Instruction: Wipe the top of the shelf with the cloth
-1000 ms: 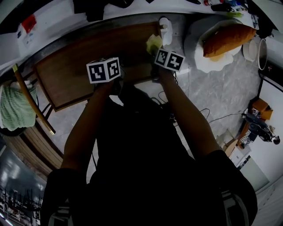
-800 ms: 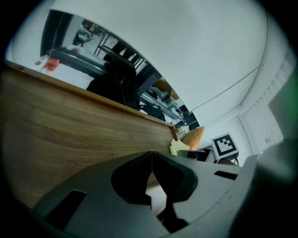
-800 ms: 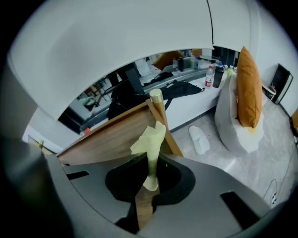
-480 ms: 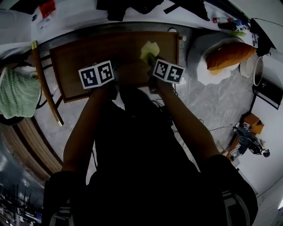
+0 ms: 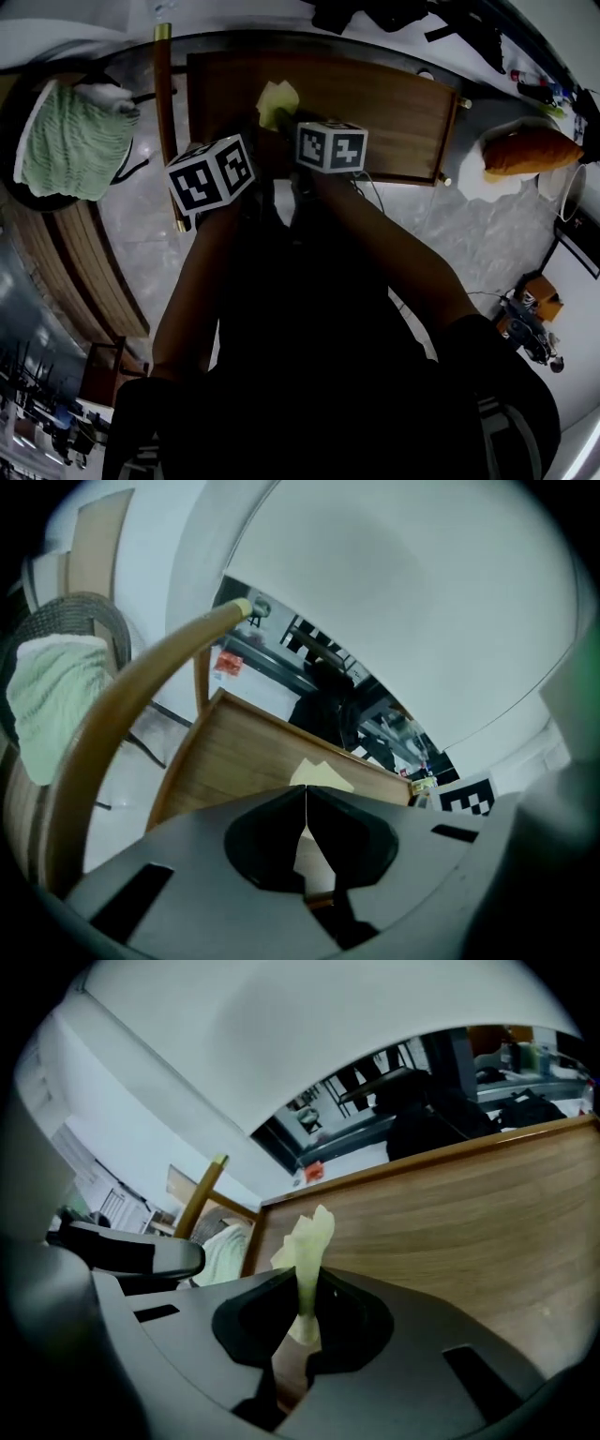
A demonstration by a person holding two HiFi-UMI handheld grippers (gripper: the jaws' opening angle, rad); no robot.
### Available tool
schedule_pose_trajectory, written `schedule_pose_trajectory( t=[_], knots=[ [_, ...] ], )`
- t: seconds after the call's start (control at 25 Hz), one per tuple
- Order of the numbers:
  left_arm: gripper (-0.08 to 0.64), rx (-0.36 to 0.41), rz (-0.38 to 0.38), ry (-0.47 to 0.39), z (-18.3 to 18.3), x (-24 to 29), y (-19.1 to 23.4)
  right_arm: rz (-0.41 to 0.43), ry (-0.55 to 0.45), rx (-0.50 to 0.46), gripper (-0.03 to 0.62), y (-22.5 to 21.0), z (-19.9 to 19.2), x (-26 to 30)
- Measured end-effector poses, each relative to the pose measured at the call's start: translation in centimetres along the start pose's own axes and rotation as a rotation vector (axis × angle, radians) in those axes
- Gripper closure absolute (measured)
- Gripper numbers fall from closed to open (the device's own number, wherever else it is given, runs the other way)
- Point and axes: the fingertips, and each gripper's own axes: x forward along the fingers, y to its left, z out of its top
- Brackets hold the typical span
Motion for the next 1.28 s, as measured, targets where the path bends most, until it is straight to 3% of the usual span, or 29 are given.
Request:
schedule_pose_trajectory(
  t=[0.2, 0.44, 0.92, 1.12, 1.28],
  knots=[
    [0.549, 0.034, 0.053, -0.014, 1.3, -3.2, 3.8, 0.12, 0.081, 0.007, 0.551, 5.8, -1.9, 5.5],
    [0.549, -0.028, 0.04, -0.034, 2.0, -6.1, 5.1, 0.204, 0.144, -0.083, 0.551, 9.8, -4.2, 9.5],
    [0.549, -0.007, 0.046, -0.012, 1.0, -5.8, 6.3, 0.098, 0.176, -0.217, 0.551, 9.2, -5.2, 11.1],
    [0.549, -0.031, 0.035, 0.059, -1.3, -3.6, 5.9, 0.091, 0.164, -0.187, 0.551, 7.1, -5.4, 9.5],
    [0.549, 0.018, 0.062, 0.076, -2.7, -1.7, 5.2, 0.086, 0.149, -0.136, 0.551, 5.2, -5.3, 8.0]
  ],
)
